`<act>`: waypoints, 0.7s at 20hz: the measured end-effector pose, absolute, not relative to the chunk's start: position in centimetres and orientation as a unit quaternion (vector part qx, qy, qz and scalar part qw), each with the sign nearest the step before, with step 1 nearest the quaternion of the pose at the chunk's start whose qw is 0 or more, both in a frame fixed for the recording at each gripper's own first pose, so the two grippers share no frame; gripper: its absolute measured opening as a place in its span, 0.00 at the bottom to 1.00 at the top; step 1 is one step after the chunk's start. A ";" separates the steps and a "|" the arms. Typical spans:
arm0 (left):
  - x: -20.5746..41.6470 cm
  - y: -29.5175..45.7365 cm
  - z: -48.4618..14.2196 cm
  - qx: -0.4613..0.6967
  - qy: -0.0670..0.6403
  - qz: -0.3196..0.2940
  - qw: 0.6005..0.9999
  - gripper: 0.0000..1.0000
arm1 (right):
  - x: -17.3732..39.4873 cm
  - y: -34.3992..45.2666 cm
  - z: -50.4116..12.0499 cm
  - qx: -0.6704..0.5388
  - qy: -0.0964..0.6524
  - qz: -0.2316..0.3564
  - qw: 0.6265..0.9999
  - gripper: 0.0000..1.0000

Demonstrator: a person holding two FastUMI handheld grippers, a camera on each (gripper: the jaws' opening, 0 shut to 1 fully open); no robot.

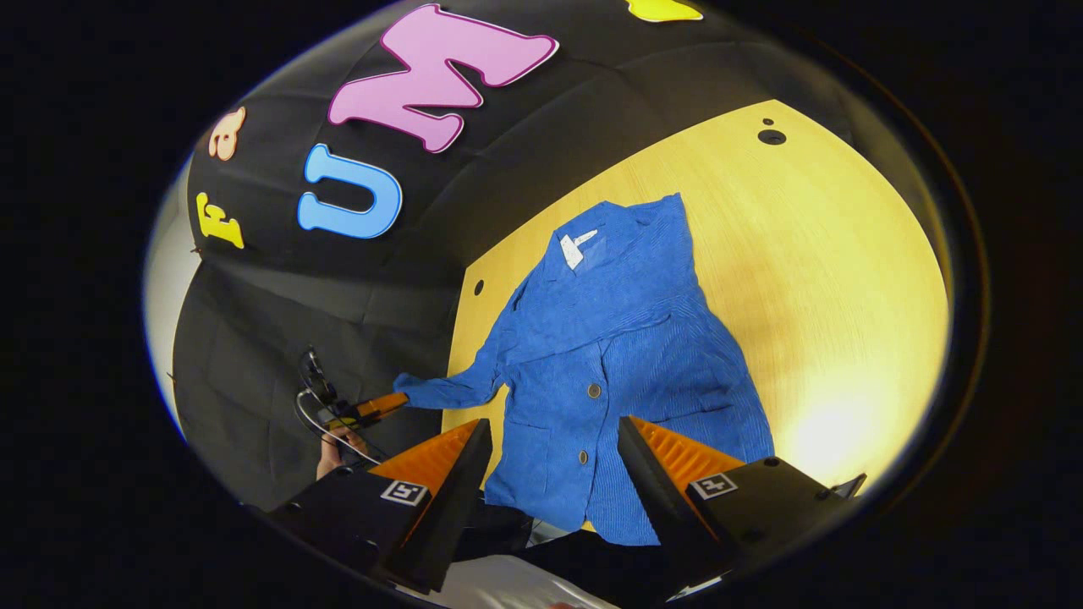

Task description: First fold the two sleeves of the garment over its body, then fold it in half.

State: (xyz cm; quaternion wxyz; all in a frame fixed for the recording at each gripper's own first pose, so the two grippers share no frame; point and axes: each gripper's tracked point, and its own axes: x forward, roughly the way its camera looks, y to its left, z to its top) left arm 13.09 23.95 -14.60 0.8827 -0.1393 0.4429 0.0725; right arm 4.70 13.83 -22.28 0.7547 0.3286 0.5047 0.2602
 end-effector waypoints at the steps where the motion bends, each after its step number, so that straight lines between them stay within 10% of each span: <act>1: 14.2 21.7 -13.3 -0.120 0.438 0.050 0.890 0.00 | 4.7 13.4 -22.0 0.330 0.502 0.261 0.756 0.96; 14: 27.3 -8.3 -17.7 0.079 0.471 -0.162 0.864 0.00 | -1.0 5.1 -22.3 0.311 0.519 0.221 0.765 0.96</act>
